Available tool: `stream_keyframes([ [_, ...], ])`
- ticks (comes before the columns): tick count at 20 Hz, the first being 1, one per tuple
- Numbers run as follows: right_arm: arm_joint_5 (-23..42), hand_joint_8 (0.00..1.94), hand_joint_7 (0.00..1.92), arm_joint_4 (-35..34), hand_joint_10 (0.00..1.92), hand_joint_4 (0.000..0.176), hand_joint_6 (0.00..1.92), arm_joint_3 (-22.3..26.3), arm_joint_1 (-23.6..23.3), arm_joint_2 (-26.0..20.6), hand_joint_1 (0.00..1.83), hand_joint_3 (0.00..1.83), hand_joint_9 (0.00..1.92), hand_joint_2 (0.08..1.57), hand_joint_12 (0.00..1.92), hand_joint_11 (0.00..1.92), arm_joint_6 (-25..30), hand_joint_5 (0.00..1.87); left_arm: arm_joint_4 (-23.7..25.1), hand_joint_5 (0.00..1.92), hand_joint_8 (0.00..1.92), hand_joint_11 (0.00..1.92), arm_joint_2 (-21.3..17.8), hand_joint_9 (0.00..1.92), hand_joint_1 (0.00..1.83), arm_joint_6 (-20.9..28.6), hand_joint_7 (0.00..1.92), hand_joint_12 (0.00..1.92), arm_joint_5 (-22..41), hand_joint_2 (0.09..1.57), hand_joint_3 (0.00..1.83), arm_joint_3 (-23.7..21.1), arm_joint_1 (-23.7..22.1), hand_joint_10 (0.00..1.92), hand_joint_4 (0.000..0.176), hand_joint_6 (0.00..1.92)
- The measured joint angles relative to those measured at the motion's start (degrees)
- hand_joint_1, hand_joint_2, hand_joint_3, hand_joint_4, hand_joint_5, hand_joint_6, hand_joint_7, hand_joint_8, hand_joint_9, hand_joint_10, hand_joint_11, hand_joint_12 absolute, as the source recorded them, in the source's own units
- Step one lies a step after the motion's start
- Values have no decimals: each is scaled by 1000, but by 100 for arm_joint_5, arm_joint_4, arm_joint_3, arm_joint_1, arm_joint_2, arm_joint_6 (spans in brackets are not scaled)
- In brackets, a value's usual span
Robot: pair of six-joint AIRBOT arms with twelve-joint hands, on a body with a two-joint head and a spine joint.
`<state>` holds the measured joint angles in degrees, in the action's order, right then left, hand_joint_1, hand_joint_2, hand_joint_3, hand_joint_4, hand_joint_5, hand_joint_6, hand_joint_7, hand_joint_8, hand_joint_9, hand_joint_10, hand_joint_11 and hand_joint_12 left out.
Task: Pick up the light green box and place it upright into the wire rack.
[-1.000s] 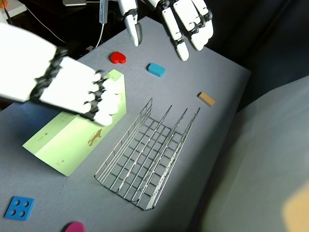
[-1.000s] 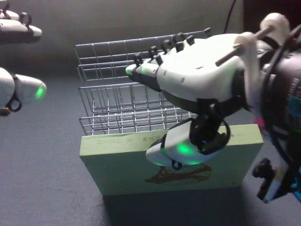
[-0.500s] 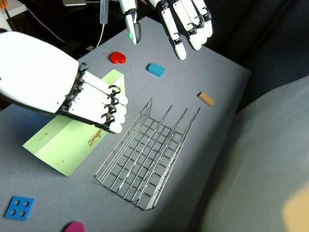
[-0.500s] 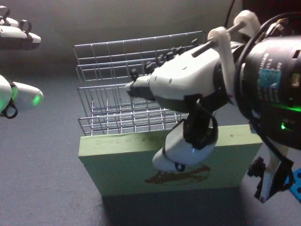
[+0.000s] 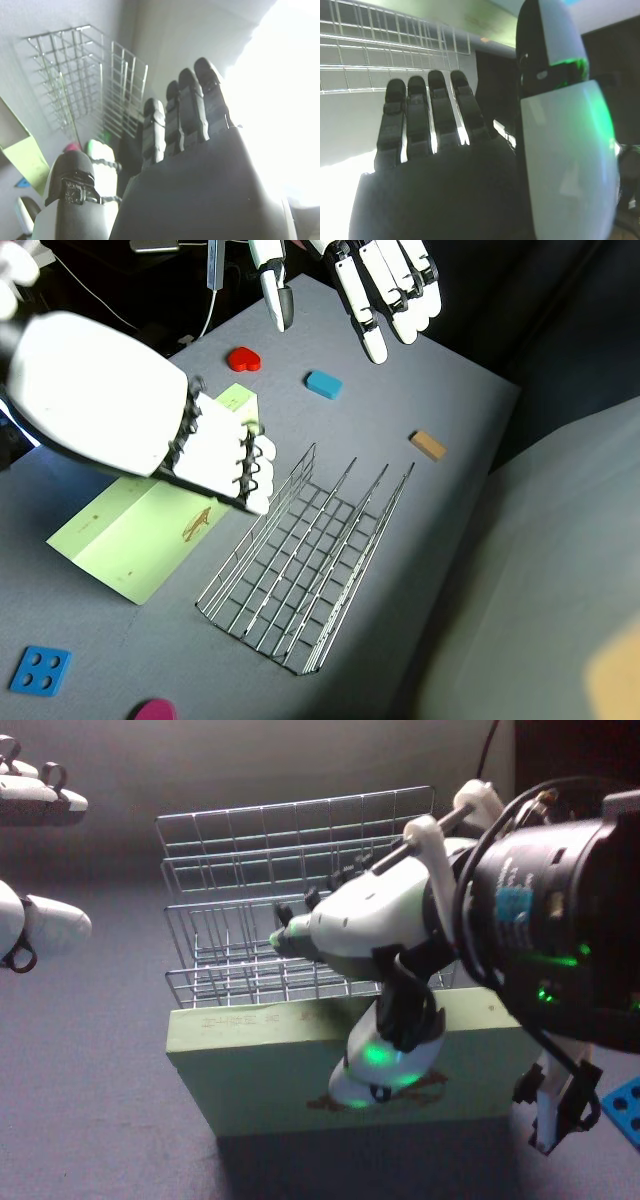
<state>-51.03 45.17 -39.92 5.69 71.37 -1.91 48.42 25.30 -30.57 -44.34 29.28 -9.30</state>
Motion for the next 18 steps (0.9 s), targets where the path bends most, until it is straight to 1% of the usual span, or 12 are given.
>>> stream_keyframes([
  [5, 70, 4, 96, 61, 1, 0, 6, -103, 35, 118, 805, 0, 60, 997, 262, 0, -7, 93, 0, 165, 1, 0, 0, 133, 111, 22, 119, 369, -9, 1217, 1, 0, 0, 1, 115, 0],
  [6, 68, 6, 116, 48, 5, 0, 7, -103, 68, 129, 808, 1, 77, 1004, 323, 0, -13, 106, 0, 165, 1, 0, 0, 133, 112, 24, 119, 369, -7, 1218, 2, 0, 0, 1, 115, 0],
  [7, 63, 9, 161, -20, 15, 0, 8, -125, 101, 160, 818, 5, 134, 1021, 496, 0, -22, 133, 0, 165, 1, 0, 0, 133, 112, 24, 119, 368, 0, 1220, 2, 0, 0, 1, 114, 0],
  [8, 57, 9, 161, -61, 15, 0, 8, -142, 101, 170, 818, 5, 134, 1021, 496, 0, -31, 133, 0, 165, 1, 0, 0, 133, 112, 24, 119, 368, -2, 1220, 2, 0, 0, 1, 114, 0],
  [9, 72, 14, 198, -55, 22, 0, 12, -149, 101, 181, 821, 5, 176, 1029, 593, 0, -28, 159, 0, 165, 1, 0, 0, 133, 112, 22, 119, 368, -4, 1220, 2, 0, 0, 1, 114, 0],
  [10, 103, 16, 275, -26, 26, 0, 20, -155, 98, 181, 828, 5, 249, 1045, 749, 0, -31, 231, 0, 176, 1, 0, 0, 133, 113, 24, 118, 373, -9, 1221, 2, 0, 0, 1, 113, 5],
  [13, 98, 18, 349, -20, 30, 0, 22, -155, 98, 179, 841, 6, 317, 1061, 894, 0, -35, 290, 0, 179, 1, 0, 0, 133, 114, 37, 118, 375, -31, 1222, 2, 0, 0, 1, 113, 5],
  [14, 101, 11, 494, -15, 37, 0, 20, -155, 94, 179, 869, 4, 482, 1090, 1121, 73, -37, 419, 0, 178, 0, 0, 0, 132, 115, 42, 117, 375, -28, 1223, 3, 0, 0, 0, 113, 4],
  [15, 105, 11, 592, -11, 44, 0, 18, -155, 94, 179, 897, 2, 596, 1100, 1166, 177, -52, 492, 0, 177, 0, 0, 0, 133, 120, 42, 118, 365, -28, 1224, 2, 0, 0, 0, 112, 3],
  [16, 103, 11, 592, -13, 44, 0, 18, -157, 94, 179, 897, 2, 596, 1100, 1166, 177, -59, 492, 0, 177, 0, 0, 0, 133, 120, 42, 118, 365, -33, 1224, 2, 0, 0, 0, 112, 3],
  [17, 103, 11, 681, -24, 49, 0, 16, -166, 94, 179, 927, 1, 694, 1104, 1192, 262, -70, 555, 0, 177, 0, 0, 0, 133, 121, 42, 118, 362, -35, 1225, 2, 0, 0, 0, 110, 2],
  [18, 103, 20, 873, -22, 89, 0, 23, -168, 94, 179, 980, 1, 902, 1115, 1256, 477, -81, 719, 0, 178, 0, 0, 0, 133, 125, 44, 118, 358, -35, 1236, 7, 0, 0, 0, 106, 2],
])
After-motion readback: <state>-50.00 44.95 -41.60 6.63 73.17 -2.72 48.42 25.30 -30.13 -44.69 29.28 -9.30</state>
